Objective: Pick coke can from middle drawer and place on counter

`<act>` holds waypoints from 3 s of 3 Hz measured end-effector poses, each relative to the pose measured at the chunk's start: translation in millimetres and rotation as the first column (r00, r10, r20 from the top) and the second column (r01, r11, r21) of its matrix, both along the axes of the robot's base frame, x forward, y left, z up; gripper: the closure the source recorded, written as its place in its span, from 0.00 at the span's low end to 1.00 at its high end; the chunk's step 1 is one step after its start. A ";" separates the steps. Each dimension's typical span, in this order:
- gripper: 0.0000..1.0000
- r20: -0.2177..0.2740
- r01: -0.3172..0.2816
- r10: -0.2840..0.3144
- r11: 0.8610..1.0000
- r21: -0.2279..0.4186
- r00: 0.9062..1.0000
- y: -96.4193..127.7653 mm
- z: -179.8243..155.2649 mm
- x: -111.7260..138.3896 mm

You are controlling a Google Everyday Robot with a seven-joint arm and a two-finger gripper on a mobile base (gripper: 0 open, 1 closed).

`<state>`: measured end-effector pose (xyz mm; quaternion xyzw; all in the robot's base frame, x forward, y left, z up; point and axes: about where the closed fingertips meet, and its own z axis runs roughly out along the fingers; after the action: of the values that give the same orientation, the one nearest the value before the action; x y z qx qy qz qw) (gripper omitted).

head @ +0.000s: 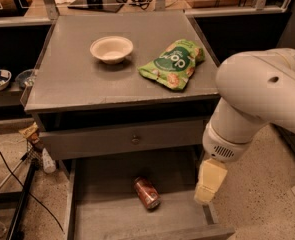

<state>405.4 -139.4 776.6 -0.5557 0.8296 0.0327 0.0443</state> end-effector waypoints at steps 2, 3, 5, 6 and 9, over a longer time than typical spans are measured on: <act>0.00 -0.037 0.018 -0.017 1.000 0.019 0.999 20.8 -22.7 -0.7; 0.00 -0.049 0.032 -0.030 0.999 0.023 0.998 27.7 -34.2 -0.1; 0.00 -0.080 0.060 -0.059 0.998 0.011 0.995 36.5 -60.5 5.4; 0.00 -0.100 0.081 -0.078 0.996 0.027 0.992 41.8 -72.7 8.1; 0.00 -0.137 0.087 -0.077 0.994 0.066 0.988 70.7 -101.9 22.6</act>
Offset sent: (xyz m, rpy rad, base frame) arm 0.0018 0.0308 -0.0285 0.0233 0.0522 -0.0282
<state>427.9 -68.7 674.8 -0.5157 0.8511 0.0981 0.0095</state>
